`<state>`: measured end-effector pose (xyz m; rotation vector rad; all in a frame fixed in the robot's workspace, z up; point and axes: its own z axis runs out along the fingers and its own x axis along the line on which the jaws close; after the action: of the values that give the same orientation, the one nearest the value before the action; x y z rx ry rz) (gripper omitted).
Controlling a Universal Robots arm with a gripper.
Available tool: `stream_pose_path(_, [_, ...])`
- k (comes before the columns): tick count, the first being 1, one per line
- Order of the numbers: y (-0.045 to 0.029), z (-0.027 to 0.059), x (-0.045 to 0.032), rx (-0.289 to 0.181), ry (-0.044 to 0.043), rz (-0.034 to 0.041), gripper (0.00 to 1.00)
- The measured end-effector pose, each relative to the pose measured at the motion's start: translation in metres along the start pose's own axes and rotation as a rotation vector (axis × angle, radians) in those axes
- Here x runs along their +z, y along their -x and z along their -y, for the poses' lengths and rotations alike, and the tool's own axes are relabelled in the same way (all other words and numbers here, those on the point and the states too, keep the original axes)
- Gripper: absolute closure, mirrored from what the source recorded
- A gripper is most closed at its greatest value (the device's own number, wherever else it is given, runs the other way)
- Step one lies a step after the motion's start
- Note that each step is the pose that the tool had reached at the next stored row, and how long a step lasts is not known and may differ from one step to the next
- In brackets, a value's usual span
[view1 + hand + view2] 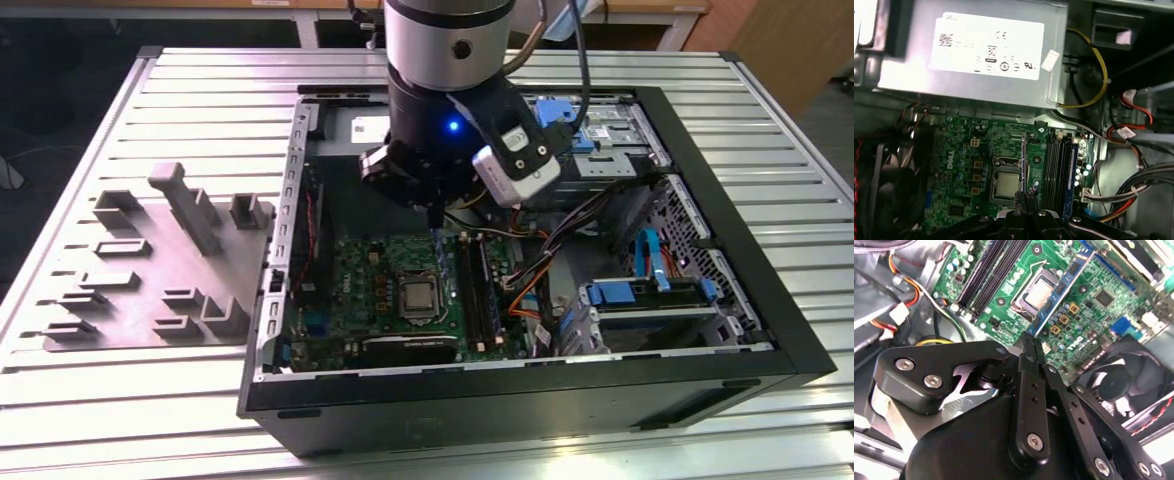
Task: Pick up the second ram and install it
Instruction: 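Insert the second ram into the second slot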
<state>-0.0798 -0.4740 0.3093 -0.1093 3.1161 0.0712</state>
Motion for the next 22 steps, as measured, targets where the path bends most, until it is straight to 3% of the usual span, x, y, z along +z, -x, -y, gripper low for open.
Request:
stream_pose_path(3, [0.0, 0.0, 0.0007, 0.043, -0.0012, 0.0017, 0.89])
stream_pose_path(10, [0.0005, 0.0, 0.0014, 0.045, -0.0008, 0.0021, 0.89])
stream_pose_path(22, [0.0238, 0.0022, 0.0107, 0.049, -0.0009, -0.0023, 0.89])
